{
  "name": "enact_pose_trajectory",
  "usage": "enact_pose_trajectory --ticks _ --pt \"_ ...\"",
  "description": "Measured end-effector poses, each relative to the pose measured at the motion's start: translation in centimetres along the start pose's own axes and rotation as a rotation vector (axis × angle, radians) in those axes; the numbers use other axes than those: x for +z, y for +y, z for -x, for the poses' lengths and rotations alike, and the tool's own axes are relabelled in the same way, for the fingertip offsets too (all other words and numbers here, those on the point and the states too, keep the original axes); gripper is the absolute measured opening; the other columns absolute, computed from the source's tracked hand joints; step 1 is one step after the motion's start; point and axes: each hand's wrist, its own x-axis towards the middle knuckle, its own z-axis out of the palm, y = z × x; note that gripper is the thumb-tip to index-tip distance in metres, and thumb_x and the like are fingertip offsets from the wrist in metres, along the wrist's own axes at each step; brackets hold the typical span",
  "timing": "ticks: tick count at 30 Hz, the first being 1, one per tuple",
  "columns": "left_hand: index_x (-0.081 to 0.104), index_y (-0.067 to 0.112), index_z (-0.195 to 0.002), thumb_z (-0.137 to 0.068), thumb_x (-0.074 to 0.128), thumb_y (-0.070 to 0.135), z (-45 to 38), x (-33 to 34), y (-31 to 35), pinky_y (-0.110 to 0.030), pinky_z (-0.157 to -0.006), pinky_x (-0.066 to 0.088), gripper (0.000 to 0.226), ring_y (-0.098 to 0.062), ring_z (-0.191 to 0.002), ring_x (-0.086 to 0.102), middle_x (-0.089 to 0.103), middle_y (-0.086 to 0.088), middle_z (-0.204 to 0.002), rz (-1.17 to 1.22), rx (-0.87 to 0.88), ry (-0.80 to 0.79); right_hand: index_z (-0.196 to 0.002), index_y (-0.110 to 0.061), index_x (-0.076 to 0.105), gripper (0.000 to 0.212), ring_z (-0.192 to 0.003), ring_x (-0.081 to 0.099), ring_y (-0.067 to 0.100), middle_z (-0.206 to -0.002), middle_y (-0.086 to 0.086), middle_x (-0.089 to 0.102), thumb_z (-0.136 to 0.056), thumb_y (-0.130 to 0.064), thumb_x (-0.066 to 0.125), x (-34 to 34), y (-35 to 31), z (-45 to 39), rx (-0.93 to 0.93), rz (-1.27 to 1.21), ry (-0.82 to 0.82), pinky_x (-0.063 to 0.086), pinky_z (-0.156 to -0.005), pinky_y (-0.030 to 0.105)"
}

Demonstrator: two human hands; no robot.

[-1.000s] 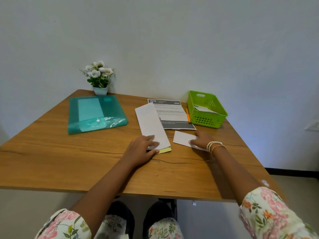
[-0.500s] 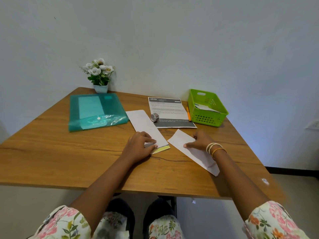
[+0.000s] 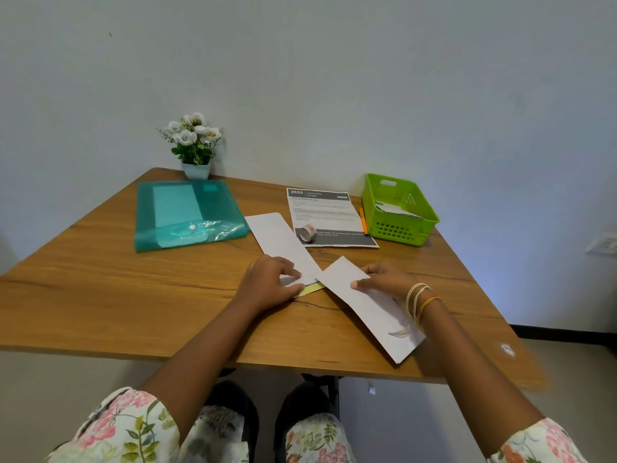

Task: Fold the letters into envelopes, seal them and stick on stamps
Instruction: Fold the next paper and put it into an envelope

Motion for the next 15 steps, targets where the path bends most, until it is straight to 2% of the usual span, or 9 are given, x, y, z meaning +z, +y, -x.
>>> enact_pose_trajectory --ticks 3,5,7,9,11,13,15 --pt "0.075 0.028 -0.100 -0.082 0.068 0.042 0.3 0.2 0.4 -0.027 -0.079 0.049 0.024 -0.007 -0.098 0.055 0.071 0.012 -0.109 0.007 0.027 0.065 -0.096 -0.014 0.067 0.020 -0.080 0.066 0.026 -0.096 0.013 0.070 -0.082 -0.026 0.074 0.2 0.1 0.7 0.057 -0.008 -0.074 0.052 -0.070 0.032" --pt "0.075 0.026 -0.102 -0.085 0.066 0.039 0.4 0.2 0.6 -0.025 -0.072 0.048 0.023 -0.008 -0.091 0.057 0.073 0.009 -0.103 -0.010 0.038 0.099 -0.101 -0.006 0.064 0.027 -0.073 0.066 0.024 -0.090 0.013 0.069 -0.082 -0.024 0.074 0.5 0.2 0.9 0.105 -0.068 -0.180 0.053 -0.066 0.031" --pt "0.074 0.025 -0.106 -0.088 0.063 0.038 0.4 0.3 0.6 -0.021 -0.065 0.043 0.025 -0.008 -0.086 0.057 0.074 0.006 -0.100 -0.030 0.045 0.114 -0.101 -0.005 0.062 0.025 -0.068 0.066 0.022 -0.084 0.012 0.068 -0.083 -0.018 0.073 0.8 0.4 1.0 0.145 -0.163 -0.279 0.055 -0.063 0.031" --pt "0.073 0.024 -0.108 -0.089 0.062 0.037 0.4 0.3 0.6 -0.018 -0.060 0.037 0.026 -0.007 -0.083 0.056 0.074 0.005 -0.100 -0.031 0.047 0.120 -0.083 -0.008 0.063 0.009 -0.062 0.065 0.019 -0.072 0.008 0.067 -0.084 -0.013 0.071 1.2 0.5 0.9 0.180 -0.231 -0.321 0.055 -0.060 0.029" --pt "0.072 0.023 -0.110 -0.090 0.061 0.037 0.5 0.2 0.6 -0.017 -0.058 0.035 0.027 -0.007 -0.082 0.055 0.074 0.004 -0.101 -0.027 0.054 0.118 -0.053 -0.016 0.057 0.036 -0.053 0.062 0.014 -0.055 0.002 0.062 -0.086 -0.009 0.068 1.5 0.0 0.8 0.192 -0.270 -0.315 0.052 -0.055 0.026" --pt "0.072 0.023 -0.111 -0.090 0.061 0.036 0.5 0.2 0.7 -0.017 -0.060 0.036 0.027 -0.007 -0.083 0.057 0.074 0.004 -0.101 -0.027 0.066 0.114 -0.047 -0.019 0.050 0.044 -0.051 0.059 0.014 -0.051 0.000 0.058 -0.086 -0.008 0.068 1.9 -0.6 0.8 0.196 -0.255 -0.273 0.049 -0.055 0.025" --pt "0.072 0.024 -0.110 -0.090 0.061 0.037 0.5 0.2 0.6 -0.017 -0.060 0.036 0.026 -0.008 -0.083 0.058 0.074 0.004 -0.100 -0.029 0.077 0.111 -0.053 -0.018 0.050 0.038 -0.057 0.058 0.017 -0.056 0.002 0.058 -0.084 -0.008 0.070 2.2 -1.3 0.6 0.197 -0.243 -0.222 0.047 -0.060 0.027"
